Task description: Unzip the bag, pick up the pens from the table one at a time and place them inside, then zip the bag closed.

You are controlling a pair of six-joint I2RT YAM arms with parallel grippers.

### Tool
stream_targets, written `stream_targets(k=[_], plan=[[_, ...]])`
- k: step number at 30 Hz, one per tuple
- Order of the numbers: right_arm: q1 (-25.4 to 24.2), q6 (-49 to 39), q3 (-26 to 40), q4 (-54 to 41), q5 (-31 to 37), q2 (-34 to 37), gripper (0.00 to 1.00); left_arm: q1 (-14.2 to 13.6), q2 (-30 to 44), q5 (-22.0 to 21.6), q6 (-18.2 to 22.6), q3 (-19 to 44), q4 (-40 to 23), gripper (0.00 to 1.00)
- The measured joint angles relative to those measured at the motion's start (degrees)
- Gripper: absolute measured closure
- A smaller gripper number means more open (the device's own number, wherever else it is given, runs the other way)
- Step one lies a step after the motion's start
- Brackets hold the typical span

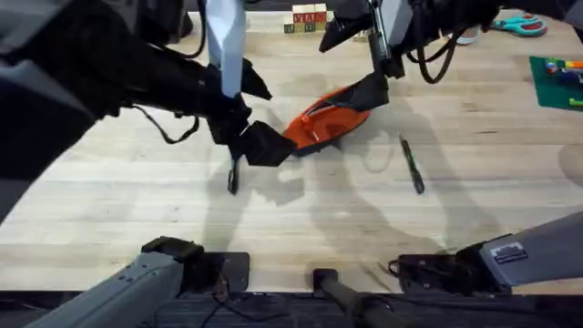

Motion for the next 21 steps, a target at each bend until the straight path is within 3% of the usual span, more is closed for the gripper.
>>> stream_targets(k=[11,12,15,19,21], plan=[[0.0,0.0,0.0,-0.5,0.0,0.0,0.036,0.0,-5.1,-1.2,-0.2,0.8,-0.6,0.007],[0.0,-0.1,0.0,-0.6,0.0,0.0,0.111,0.0,-5.1,-1.2,-0.2,0.8,-0.6,0.007],[0.0,0.2,0.0,-1.3,0.0,0.0,0.506,0.0,-5.1,-1.3,-0.2,0.8,-0.6,0.006],[0.0,0.5,0.0,-3.0,1.7,0.0,0.936,0.0,-5.1,-1.7,-0.2,0.8,-0.6,0.006],[0.0,0.9,0.0,-4.2,3.8,0.0,0.968,0.0,-5.1,-1.8,-0.2,0.8,-0.6,0.006]])
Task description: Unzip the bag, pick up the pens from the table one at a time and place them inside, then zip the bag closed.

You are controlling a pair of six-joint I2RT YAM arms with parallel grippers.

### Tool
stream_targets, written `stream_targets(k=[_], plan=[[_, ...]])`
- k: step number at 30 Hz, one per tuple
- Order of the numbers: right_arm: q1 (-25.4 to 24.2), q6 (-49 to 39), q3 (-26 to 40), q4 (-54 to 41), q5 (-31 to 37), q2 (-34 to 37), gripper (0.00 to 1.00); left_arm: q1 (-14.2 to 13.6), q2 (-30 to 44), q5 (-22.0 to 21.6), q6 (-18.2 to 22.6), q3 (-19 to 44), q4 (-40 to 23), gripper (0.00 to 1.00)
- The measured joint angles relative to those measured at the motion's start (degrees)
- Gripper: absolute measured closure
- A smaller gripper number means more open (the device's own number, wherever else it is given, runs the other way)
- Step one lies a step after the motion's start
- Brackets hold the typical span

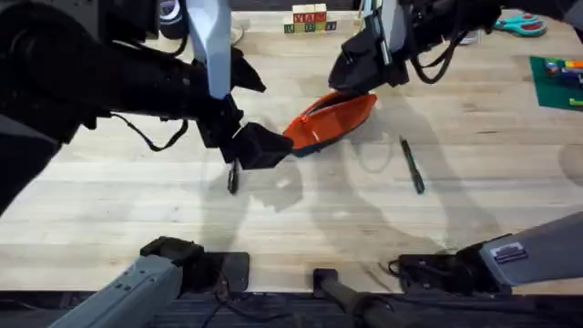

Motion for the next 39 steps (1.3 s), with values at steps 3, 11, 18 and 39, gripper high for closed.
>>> stream_targets(k=[3,11,18,39], plan=[[0.0,0.8,0.7,-3.0,4.5,0.0,0.972,0.0,0.0,-0.1,0.0,0.0,0.0,0.006],[1.3,0.7,9.4,-8.7,17.5,0.0,0.972,0.0,0.0,-0.1,0.0,0.0,0.0,0.006],[6.3,-0.8,16.4,-10.4,24.3,-0.9,0.972,0.0,0.0,-0.1,0.0,0.0,0.0,0.006],[10.0,-3.0,18.4,-17.4,31.8,-0.8,0.971,0.0,0.0,-0.2,0.0,0.0,0.0,0.006]])
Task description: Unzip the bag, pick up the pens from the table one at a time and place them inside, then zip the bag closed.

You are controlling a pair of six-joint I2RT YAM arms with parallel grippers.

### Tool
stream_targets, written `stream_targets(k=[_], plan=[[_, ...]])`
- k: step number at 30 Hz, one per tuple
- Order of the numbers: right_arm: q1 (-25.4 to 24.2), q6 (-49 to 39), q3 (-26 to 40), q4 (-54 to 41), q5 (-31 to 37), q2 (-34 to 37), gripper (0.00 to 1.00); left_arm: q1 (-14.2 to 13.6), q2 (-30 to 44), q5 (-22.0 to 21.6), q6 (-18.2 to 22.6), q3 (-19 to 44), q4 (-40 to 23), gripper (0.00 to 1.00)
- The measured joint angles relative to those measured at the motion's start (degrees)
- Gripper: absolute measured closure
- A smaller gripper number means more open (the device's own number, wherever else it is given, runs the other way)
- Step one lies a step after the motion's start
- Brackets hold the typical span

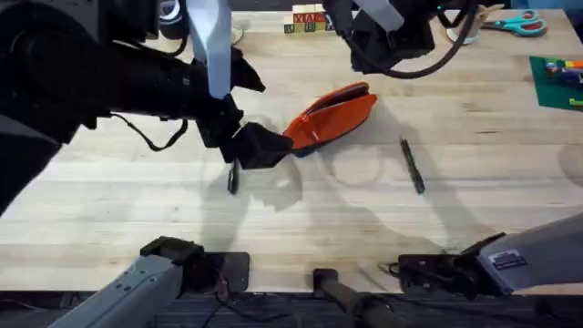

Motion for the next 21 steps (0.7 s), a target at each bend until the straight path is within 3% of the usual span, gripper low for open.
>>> stream_targets(k=[21], plan=[[0.0,-0.1,0.0,-0.1,-2.8,12.0,0.971,0.0,0.0,-0.1,0.0,0.0,0.1,0.006]])
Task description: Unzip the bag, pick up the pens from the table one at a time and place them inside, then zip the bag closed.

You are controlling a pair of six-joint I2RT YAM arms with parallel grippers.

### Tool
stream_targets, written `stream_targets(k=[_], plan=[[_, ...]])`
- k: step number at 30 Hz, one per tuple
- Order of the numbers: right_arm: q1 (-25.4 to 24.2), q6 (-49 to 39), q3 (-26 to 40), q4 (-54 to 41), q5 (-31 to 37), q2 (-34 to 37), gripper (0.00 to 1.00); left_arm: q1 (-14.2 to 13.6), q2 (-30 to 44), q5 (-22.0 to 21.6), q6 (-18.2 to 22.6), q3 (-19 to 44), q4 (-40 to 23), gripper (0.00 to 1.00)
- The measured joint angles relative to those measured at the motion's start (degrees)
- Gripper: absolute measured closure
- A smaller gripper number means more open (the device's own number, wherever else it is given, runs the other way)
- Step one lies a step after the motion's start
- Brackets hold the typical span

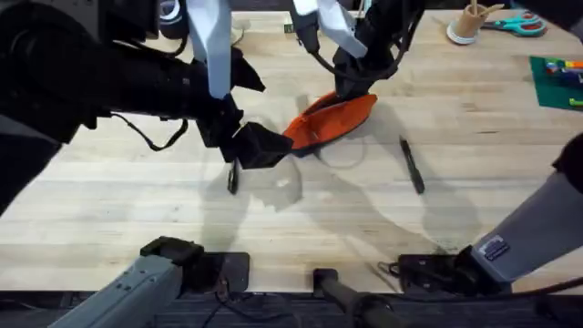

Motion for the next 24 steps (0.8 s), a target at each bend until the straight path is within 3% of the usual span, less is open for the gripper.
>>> stream_targets(k=[24], plan=[[0.1,0.0,0.0,0.0,-1.6,7.8,0.938,0.0,0.0,0.0,0.0,0.0,0.5,0.007]])
